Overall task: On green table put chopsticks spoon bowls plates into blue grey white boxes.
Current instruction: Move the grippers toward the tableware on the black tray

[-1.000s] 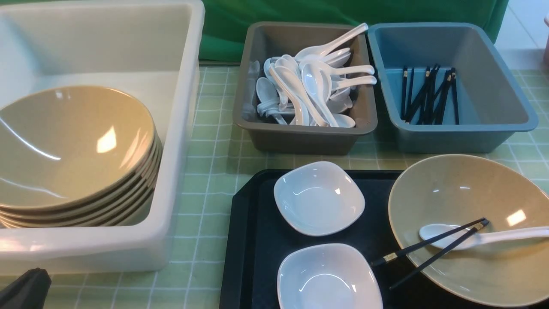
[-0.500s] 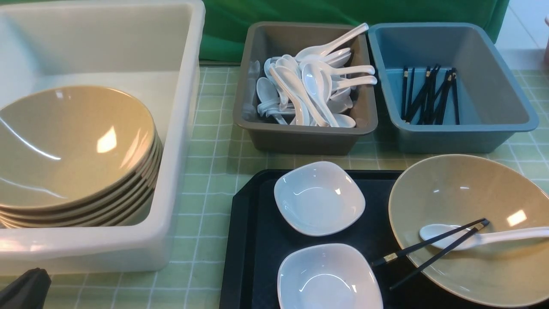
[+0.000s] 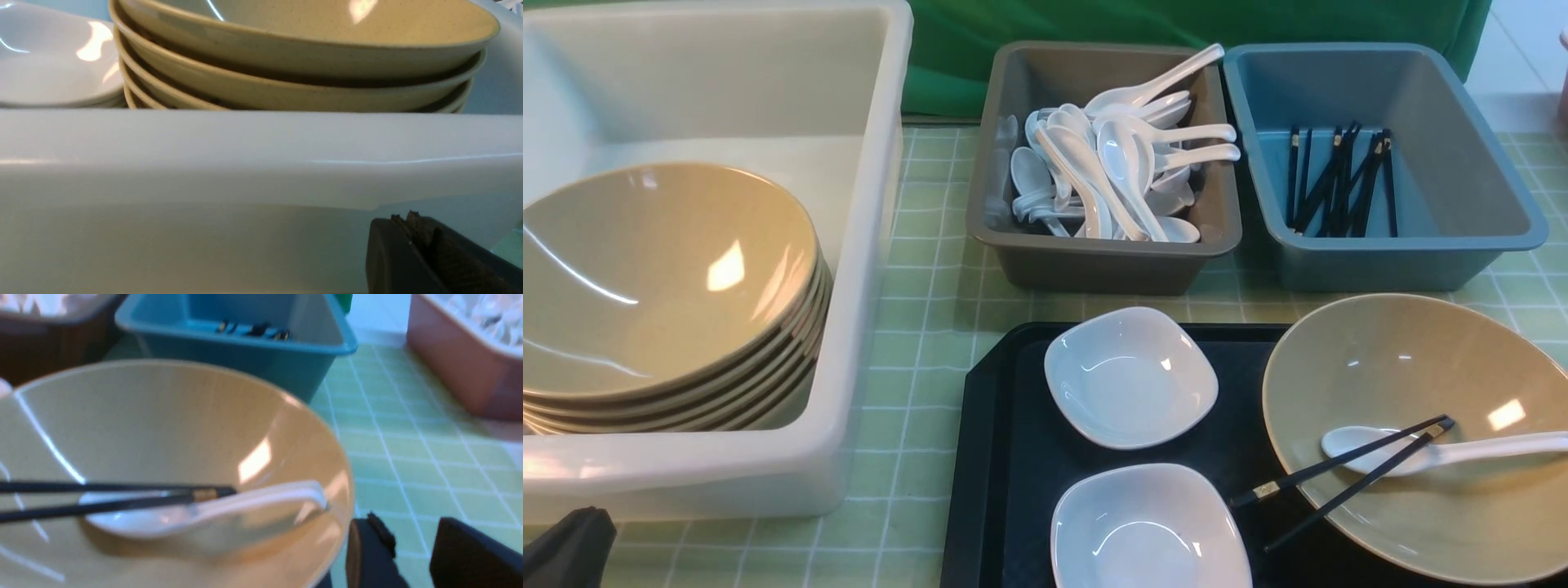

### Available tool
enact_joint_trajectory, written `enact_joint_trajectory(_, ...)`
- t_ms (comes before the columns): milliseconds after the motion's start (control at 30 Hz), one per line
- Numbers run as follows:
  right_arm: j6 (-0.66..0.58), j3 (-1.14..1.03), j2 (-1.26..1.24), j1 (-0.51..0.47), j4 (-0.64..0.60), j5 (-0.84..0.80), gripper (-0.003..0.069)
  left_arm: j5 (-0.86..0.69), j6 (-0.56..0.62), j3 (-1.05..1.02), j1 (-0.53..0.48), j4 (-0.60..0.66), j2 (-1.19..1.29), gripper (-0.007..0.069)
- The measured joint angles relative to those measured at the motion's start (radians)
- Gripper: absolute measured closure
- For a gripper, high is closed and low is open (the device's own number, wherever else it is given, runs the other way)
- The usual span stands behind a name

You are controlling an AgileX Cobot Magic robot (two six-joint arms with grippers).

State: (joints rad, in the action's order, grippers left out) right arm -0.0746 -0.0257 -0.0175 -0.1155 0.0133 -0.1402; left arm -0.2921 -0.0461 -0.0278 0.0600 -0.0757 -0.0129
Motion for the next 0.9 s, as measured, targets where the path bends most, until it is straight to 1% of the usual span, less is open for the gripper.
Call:
enact_joint_trajectory(200,0.022,-0.001,0.0,0.0,0.0,0.068,0.0423,0.179,0.003,0.0,0.0,0.0,0.0,0.0627)
enact_joint_trajectory(267,0.037,-0.001,0.0,0.0,0.0,0.093,0.0423,0.199,0.003,0.0,0.0,0.0,0.0,0.0627)
enact_joint_trajectory(367,0.092,-0.002,0.0,0.0,0.0,0.156,0.0423,0.212,0.003,0.0,0.0,0.0,0.0,0.0627)
enact_joint_trajectory(433,0.178,-0.002,0.0,0.0,0.0,0.229,0.0423,0.242,-0.001,0.0,0.0,0.006,0.0,0.0627)
enact_joint_trajectory(500,0.264,-0.002,0.0,0.0,0.0,0.315,0.0423,0.324,-0.043,0.0,0.0,0.036,0.0,0.0627)
enact_joint_trajectory(567,0.3,-0.002,0.0,0.0,0.0,0.388,0.0423,0.425,-0.09,0.0,0.0,0.076,0.0,0.0627)
enact_joint_trajectory(600,0.308,-0.002,0.0,0.0,0.0,0.406,0.0423,0.451,-0.096,0.0,0.0,0.076,0.0,0.0627)
enact_joint_trajectory(633,0.338,-0.002,0.0,0.0,0.0,0.465,0.0423,0.562,-0.135,0.0,0.0,0.102,0.0,0.0627)
enact_joint_trajectory(667,0.358,-0.001,0.0,0.0,0.0,0.483,0.0423,0.629,-0.154,0.0,0.0,0.113,0.0,0.0627)
enact_joint_trajectory(733,0.396,0.035,0.0,0.0,0.0,0.454,0.0423,0.703,-0.175,0.004,0.0,0.127,0.0,0.0627)
enact_joint_trajectory(767,0.401,0.05,0.0,0.0,0.0,0.444,0.0423,0.705,-0.177,0.009,0.0,0.13,0.0,0.0627)
enact_joint_trajectory(867,0.437,0.262,0.081,0.0,0.0,0.325,0.0423,0.633,-0.191,0.138,0.0,0.136,0.026,0.0627)
enact_joint_trajectory(900,0.438,0.277,0.089,0.0,0.0,0.325,0.0423,0.627,-0.192,0.149,0.0,0.136,0.035,0.0627)
